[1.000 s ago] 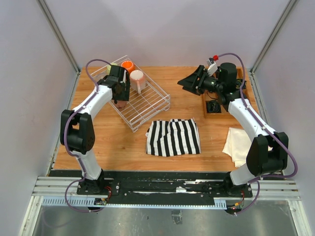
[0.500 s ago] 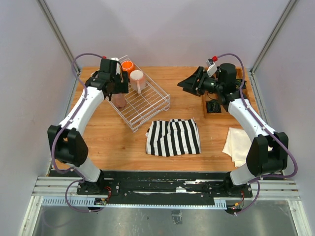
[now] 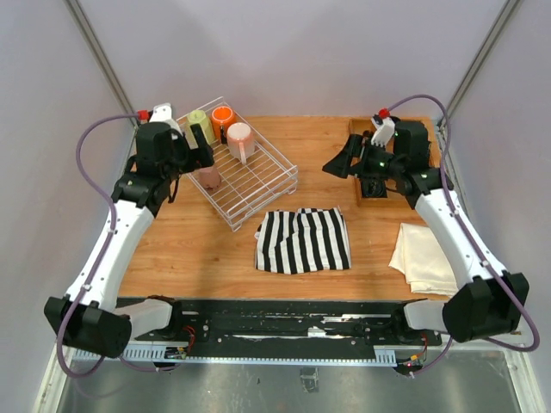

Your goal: Load the cups into the dish rack

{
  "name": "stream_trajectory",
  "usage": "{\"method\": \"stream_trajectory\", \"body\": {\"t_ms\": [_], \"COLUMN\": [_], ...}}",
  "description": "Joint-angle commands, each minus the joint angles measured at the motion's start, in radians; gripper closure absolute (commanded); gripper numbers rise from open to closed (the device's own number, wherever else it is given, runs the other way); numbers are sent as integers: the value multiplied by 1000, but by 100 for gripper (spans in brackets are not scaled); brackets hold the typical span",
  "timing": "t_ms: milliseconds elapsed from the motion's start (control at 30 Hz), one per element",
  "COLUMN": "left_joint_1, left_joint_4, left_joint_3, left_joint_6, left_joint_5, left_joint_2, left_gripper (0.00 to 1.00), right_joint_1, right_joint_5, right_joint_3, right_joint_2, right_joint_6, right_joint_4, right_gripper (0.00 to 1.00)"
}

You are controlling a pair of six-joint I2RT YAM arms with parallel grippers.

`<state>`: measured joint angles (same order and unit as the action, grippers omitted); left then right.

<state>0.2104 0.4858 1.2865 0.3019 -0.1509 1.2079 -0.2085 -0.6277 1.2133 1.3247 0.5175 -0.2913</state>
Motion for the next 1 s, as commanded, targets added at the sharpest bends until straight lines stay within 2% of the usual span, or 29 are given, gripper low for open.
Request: {"method": "stream_trajectory", "body": {"t_ms": [0,67,133,267,400,467,567,633,700,800,900,967], "left_joint_1": [-14,-14,-17,-49,-51,-51,-51,-51,-52,-67,-77,-96], "left_joint_4": [-114,-126,-120,-255,-391,-409,-454,-594,-758,-1000,-1198,-1334], "left_joint_3": [-122,-182,-240,-385,-499,-531,-599,-736,-864,-1028,-1144,-1194], "left_joint_6": [59,44,57,18,22,39,-39,-142,-165,-211,-249,-242], "left_joint_5": [45,38,-26,69,17,-45,-120,-119,-189,-174,-170,-170], "left_joint_2": [-126,-170,-193,-225,-245,-247,-267,-315,-361,-405,-376,-298], "left_gripper": [0,0,0,0,0,0,0,0,0,0,0,0], "right_joint_1": [13,14,21,25,35,45,56,59,64,69,71,70], "right_joint_5": [241,329,372,320,279,273,254,246,243,244,247,260], "right_joint_3": [21,21,16,0,-7,-14,-27,-37,-48,-64,-90,-99], "right_joint_2": [-91,-116,-136,-157,-160,-167,-180,-189,-200,-222,-253,-268], "right_joint_6": [-221,-251,-250,-241,-254,-257,-255,-261,-268,-278,-287,-299], "right_joint_4": [-196,-242,-259,-246,-258,-266,-267,-267,-272,-286,-286,-283], "right_gripper": [1,2,2,1,2,1,1,2,2,2,2,1]}}
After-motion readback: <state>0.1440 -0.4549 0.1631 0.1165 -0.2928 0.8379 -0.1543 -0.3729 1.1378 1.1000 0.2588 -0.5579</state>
